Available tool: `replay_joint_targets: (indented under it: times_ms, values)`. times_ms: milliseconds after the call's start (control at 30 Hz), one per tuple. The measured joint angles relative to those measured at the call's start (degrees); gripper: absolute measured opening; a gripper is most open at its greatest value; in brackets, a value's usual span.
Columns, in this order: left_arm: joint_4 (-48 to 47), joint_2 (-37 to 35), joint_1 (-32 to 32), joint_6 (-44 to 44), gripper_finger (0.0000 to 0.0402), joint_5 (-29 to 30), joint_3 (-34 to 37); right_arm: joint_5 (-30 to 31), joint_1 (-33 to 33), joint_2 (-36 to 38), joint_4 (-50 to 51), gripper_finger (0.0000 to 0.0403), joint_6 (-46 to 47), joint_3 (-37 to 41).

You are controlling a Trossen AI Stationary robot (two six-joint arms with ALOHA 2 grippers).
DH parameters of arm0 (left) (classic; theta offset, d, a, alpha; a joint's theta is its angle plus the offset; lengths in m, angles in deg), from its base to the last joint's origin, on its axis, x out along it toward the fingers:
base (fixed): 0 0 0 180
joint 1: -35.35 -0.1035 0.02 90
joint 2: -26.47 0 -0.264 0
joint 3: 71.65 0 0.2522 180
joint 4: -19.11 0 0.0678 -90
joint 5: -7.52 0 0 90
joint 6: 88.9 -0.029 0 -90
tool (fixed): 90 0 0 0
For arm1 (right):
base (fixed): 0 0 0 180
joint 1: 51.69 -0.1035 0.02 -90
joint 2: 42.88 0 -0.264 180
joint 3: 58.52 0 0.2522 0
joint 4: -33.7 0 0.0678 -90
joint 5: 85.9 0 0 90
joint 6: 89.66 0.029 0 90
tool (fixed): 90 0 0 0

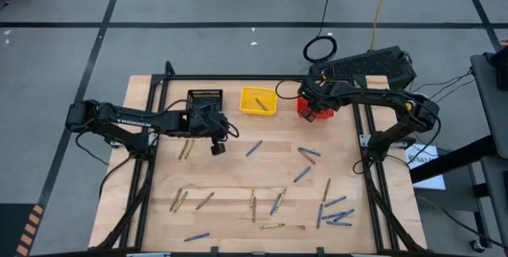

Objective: Sort crayons
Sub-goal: Put the blue crayon into the black bin

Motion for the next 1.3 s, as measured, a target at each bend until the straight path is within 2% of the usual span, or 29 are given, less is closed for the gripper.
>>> replay_joint_targets:
  times_ms: [233, 433, 833, 1133, 1300]
  values:
    - [2.89, 0.0, 0.02, 1.03, 0.0066, -3.09, 0.0, -0.01, -2.18, 0.43, 1.64, 0.0086, 0.95, -5.29]
    - [2.65, 0.0, 0.01, 1.6, 0.0066, -8.36, 0.0, 0.06, -4.54, 0.43, 3.06, 0.0086, 1.3, -10.24]
    - [2.41, 0.0, 0.02, 1.61, 0.0067, -16.27, 0.0, 0.27, -5.84, 0.43, 4.1, 0.0087, 0.94, -11.4]
    - [5.08, -0.02, 0.01, 1.51, 0.0086, -11.14, 0.0, 0.28, -5.84, 0.43, 4.09, 0.0087, 1.35, -11.4]
    - [4.99, -0.02, 0.02, 1.66, 0.0086, -10.89, 0.0, 0.25, -5.84, 0.43, 4.08, 0.0087, 1.49, -11.4]
